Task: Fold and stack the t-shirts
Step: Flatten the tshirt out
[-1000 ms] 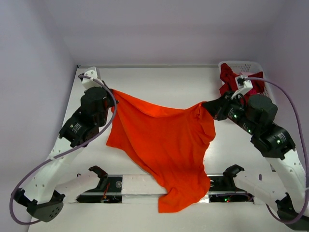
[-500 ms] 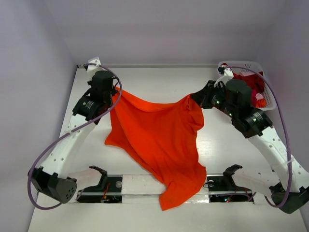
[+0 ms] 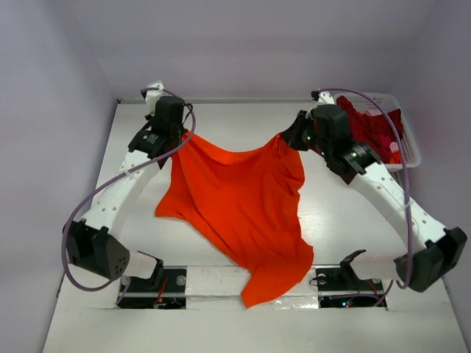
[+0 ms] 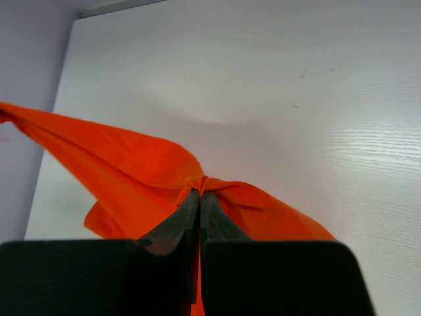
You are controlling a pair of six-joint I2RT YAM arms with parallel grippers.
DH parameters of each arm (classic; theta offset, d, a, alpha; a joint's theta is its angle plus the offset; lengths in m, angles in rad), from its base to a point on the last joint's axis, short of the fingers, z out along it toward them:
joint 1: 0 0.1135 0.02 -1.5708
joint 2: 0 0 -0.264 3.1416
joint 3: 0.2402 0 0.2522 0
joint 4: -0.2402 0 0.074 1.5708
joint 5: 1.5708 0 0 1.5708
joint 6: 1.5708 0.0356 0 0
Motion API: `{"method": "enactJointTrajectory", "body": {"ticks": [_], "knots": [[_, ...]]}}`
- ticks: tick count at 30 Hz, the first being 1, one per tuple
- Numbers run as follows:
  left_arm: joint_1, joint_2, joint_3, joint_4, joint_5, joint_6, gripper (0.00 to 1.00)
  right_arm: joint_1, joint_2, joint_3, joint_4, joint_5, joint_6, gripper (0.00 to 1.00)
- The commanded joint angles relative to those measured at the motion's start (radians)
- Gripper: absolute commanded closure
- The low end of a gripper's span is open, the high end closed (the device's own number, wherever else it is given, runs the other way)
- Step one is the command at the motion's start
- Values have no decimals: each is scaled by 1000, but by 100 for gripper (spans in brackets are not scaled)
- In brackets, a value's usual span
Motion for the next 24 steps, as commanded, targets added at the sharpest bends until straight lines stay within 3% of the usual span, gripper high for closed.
{"method": "enactJointTrajectory", "body": {"ticks": [1,11,17,24], "knots": [[30,36,83,39,7,-20,100,-52,67,63,77,28,25,100],[84,210,153,24,17,-60,100,-145,225,124,105,-22,51,100],[93,308,222,11,20,-61,100,-228,358,184,86,-140,54,100],[93,403,276,16,20,-75,100,-228,461,241,99,-148,49,100]]}}
